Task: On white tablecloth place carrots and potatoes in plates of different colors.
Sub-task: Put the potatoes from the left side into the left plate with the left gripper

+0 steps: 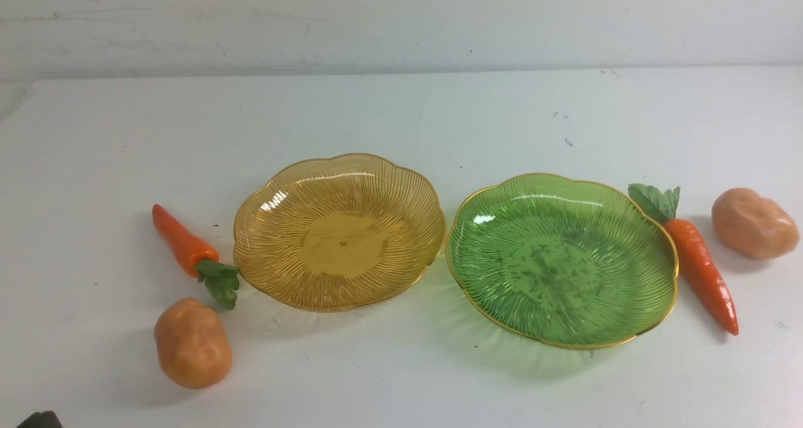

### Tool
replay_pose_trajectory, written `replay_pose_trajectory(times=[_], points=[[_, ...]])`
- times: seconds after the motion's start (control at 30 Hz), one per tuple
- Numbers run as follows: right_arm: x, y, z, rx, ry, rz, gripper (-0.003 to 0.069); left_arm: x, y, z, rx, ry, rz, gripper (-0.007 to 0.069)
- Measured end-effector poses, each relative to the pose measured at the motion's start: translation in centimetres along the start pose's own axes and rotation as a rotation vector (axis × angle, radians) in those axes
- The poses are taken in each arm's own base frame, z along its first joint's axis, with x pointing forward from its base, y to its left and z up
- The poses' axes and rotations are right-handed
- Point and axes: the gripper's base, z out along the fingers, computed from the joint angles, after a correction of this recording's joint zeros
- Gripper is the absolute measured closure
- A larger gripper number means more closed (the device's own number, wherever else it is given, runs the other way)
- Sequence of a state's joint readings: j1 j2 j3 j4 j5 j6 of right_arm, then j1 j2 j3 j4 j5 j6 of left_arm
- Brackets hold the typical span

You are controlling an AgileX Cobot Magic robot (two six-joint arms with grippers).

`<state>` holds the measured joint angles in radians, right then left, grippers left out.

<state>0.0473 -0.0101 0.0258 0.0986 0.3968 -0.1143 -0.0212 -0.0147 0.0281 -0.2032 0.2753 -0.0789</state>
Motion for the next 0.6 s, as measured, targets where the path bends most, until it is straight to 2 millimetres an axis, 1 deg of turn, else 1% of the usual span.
replay_pose_trajectory(times=[0.07, 0.13, 0.2, 0.27, 0.37, 0.47, 0.5, 0.57, 0.6], points=[[0.0, 0.0, 0.0, 0.000, 0.000, 0.000, 0.0674, -0.6, -0.3, 0.0, 0.040, -0.062, -0.173, 0.0627], [0.0, 0.0, 0.0, 0.000, 0.000, 0.000, 0.0674, -1.3, -0.4, -0.1, 0.059, -0.136, -0.263, 0.0627], [0.0, 0.0, 0.0, 0.000, 0.000, -0.001, 0.0674, -2.1, -0.3, -0.2, 0.066, -0.221, -0.311, 0.0627], [0.0, 0.0, 0.0, 0.000, 0.000, -0.001, 0.0674, -3.2, 0.0, -0.6, 0.065, -0.361, -0.354, 0.0627], [0.0, 0.0, 0.0, -0.002, 0.000, 0.008, 0.0674, -4.5, 0.0, -1.2, 0.071, -0.465, -0.370, 0.0627], [-0.1, 0.2, 0.0, -0.019, -0.017, 0.074, 0.0674, -6.5, -0.8, -2.0, 0.105, -0.481, -0.362, 0.0627], [-0.2, 0.2, 0.0, -0.026, -0.026, 0.105, 0.0674, -7.6, -1.4, -2.4, 0.123, -0.466, -0.345, 0.0627], [-0.5, 0.3, 0.0, -0.040, -0.056, 0.187, 0.0674, -8.9, -2.2, -2.6, 0.137, -0.410, -0.313, 0.0627], [-0.7, 0.4, 0.0, -0.051, -0.074, 0.248, 0.0674, -9.8, -2.8, -2.8, 0.148, -0.353, -0.278, 0.0627]])
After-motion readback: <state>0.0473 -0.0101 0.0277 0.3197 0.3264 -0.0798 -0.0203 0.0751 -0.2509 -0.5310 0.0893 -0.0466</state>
